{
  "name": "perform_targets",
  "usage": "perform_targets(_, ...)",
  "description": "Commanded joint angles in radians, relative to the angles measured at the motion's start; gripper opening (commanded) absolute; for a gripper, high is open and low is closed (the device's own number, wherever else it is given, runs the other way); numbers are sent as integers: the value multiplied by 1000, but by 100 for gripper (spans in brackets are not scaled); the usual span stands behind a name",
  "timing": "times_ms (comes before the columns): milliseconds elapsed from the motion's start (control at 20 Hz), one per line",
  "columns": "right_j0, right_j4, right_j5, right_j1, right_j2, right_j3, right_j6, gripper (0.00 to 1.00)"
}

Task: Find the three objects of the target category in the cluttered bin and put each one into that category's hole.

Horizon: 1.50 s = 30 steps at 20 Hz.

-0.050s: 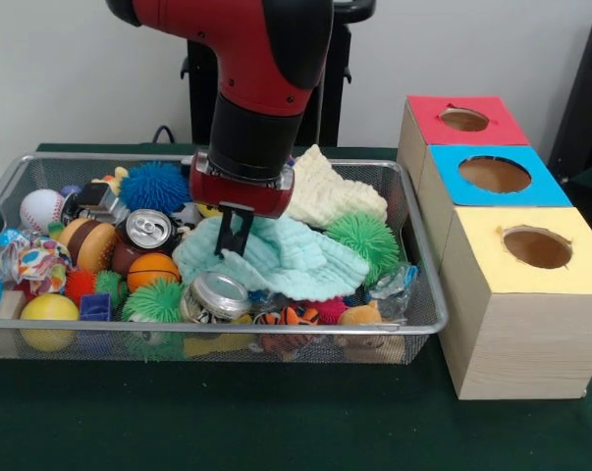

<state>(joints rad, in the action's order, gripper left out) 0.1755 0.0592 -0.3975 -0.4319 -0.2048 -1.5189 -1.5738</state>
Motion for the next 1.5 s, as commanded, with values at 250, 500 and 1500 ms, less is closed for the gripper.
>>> perform_targets(250,-32,-39,-49,13,-23,-6,-217,0)
perform_targets(500,-42,-27,-118,-20,-51,35,-172,0)
perform_targets(1500,-4,-204,-202,-56,-2,-84,-299,100)
